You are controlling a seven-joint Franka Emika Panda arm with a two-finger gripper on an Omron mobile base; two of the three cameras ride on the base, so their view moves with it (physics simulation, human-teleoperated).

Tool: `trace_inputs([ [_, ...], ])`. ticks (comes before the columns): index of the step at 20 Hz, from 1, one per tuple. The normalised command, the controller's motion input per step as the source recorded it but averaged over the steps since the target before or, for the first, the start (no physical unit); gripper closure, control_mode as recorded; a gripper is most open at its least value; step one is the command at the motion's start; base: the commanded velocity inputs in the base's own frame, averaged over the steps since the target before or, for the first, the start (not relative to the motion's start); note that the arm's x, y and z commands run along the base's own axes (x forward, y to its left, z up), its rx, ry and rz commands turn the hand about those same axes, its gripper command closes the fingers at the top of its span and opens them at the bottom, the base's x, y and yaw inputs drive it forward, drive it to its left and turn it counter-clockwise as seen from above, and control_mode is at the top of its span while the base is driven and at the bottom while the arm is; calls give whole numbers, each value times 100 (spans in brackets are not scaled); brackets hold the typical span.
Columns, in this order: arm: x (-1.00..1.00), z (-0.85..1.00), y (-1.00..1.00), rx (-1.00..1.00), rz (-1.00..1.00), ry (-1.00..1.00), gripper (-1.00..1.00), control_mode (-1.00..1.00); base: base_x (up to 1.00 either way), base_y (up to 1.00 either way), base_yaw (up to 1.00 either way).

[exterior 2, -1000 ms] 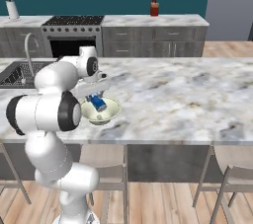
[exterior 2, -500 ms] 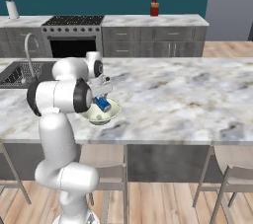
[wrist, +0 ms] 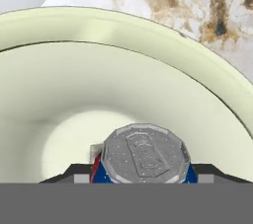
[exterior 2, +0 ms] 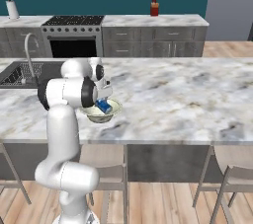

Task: Open the fridge, grab two sodas, and place both sodas inside the bowl with ice on the dining counter.

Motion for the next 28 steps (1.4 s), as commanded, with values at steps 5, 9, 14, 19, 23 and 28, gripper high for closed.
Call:
trace_inputs([
  [5, 14, -33, 0, 0, 1, 0, 100, -100, 0, 0, 0],
  [9, -13, -17, 0, 0, 0, -5, 100, -100, 0, 0, 0],
  [14, -33, -3, -2, 0, 0, -13, 100, -100, 0, 0, 0],
  [19, -31, 0, -2, 0, 0, -13, 100, -100, 0, 0, 0],
  [23, -39, -4, -7, 0, 0, -16, 100, -100, 0, 0, 0],
  [28, -35, -4, -5, 0, 0, -15, 100, -100, 0, 0, 0],
])
